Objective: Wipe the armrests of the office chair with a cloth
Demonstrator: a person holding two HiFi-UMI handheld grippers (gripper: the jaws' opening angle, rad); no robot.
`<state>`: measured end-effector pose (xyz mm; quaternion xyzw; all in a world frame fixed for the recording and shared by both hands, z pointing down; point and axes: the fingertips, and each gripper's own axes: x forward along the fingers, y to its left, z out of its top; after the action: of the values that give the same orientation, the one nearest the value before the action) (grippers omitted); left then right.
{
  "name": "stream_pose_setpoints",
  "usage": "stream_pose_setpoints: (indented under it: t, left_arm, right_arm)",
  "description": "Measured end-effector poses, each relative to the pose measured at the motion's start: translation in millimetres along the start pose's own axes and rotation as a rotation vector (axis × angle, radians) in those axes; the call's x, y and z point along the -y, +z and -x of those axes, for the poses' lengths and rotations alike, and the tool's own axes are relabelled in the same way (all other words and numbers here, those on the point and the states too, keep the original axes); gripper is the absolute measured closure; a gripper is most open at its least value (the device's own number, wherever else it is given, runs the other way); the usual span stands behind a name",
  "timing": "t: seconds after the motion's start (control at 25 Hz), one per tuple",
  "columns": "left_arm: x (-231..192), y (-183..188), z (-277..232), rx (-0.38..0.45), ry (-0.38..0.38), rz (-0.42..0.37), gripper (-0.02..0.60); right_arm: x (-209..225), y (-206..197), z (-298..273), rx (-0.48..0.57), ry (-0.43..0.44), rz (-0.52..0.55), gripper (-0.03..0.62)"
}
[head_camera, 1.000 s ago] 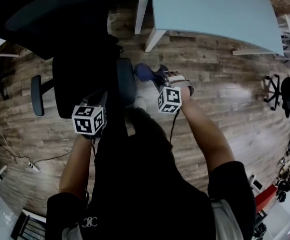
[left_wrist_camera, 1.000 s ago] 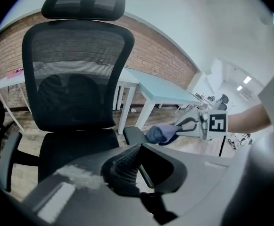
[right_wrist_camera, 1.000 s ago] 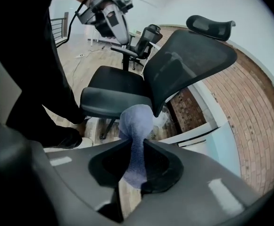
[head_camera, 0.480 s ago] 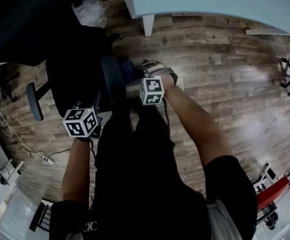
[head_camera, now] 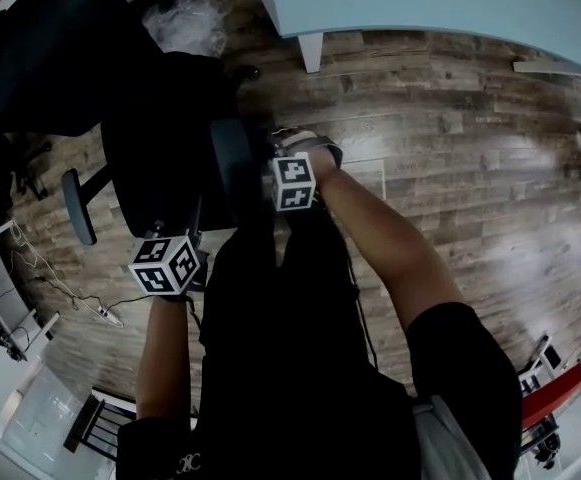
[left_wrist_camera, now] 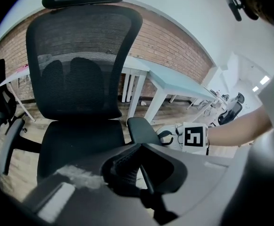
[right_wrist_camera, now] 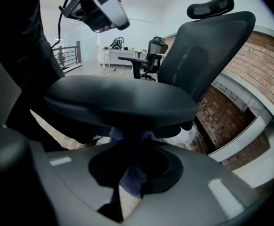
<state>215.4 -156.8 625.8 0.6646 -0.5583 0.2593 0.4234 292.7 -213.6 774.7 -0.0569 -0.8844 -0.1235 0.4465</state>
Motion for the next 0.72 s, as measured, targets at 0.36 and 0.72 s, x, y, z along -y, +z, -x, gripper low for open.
stream_pose_setpoints:
  t: [0.36,0.72]
  left_arm:
    - [-16,-15,-1,0.013,0.017,0.027,0.577]
    - [-32,-37,-11,-0.002,0.029,0.031,0.577]
  right_arm:
    - [19,-25,-43,-0.038,0.014,-0.080,0.531]
    - [36,-47,-89,-0.055,0.012,-0.146,0.531]
